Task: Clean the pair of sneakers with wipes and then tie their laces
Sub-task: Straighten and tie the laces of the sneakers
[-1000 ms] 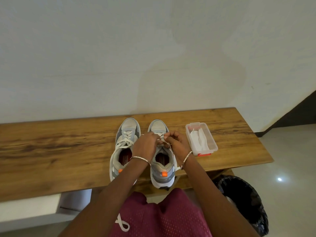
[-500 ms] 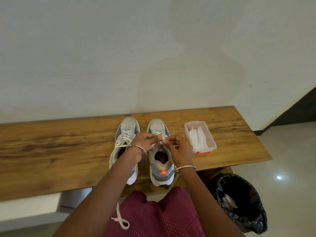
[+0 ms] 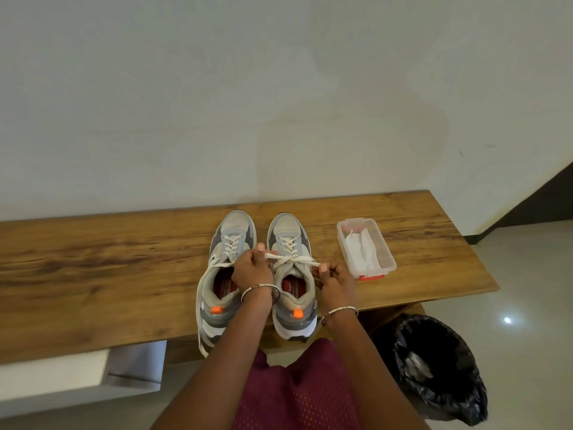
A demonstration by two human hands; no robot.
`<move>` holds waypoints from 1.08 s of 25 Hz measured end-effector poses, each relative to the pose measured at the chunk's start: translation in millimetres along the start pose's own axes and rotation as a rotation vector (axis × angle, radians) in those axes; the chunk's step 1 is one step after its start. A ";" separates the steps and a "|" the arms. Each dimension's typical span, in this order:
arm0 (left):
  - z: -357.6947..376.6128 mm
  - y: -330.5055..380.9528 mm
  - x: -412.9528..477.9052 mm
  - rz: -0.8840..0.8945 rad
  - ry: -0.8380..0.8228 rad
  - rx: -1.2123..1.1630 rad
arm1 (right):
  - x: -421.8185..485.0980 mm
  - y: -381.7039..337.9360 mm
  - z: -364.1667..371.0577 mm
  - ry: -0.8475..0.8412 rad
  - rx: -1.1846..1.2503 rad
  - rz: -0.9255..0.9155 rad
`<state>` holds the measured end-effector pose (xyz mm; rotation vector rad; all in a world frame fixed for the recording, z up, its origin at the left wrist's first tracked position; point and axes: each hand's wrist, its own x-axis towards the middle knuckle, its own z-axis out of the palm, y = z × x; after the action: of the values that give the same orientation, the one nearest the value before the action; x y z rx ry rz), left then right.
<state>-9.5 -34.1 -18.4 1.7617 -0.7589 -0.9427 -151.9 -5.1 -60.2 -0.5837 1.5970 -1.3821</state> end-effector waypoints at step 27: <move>-119.2 6.6 -31.1 0.724 -0.134 0.654 | -105.9 -8.5 -9.1 -0.263 -0.890 -0.568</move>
<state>76.5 43.4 24.2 1.7272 -1.7886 -0.3226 -111.8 84.2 -17.9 -1.7739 1.8544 -0.8272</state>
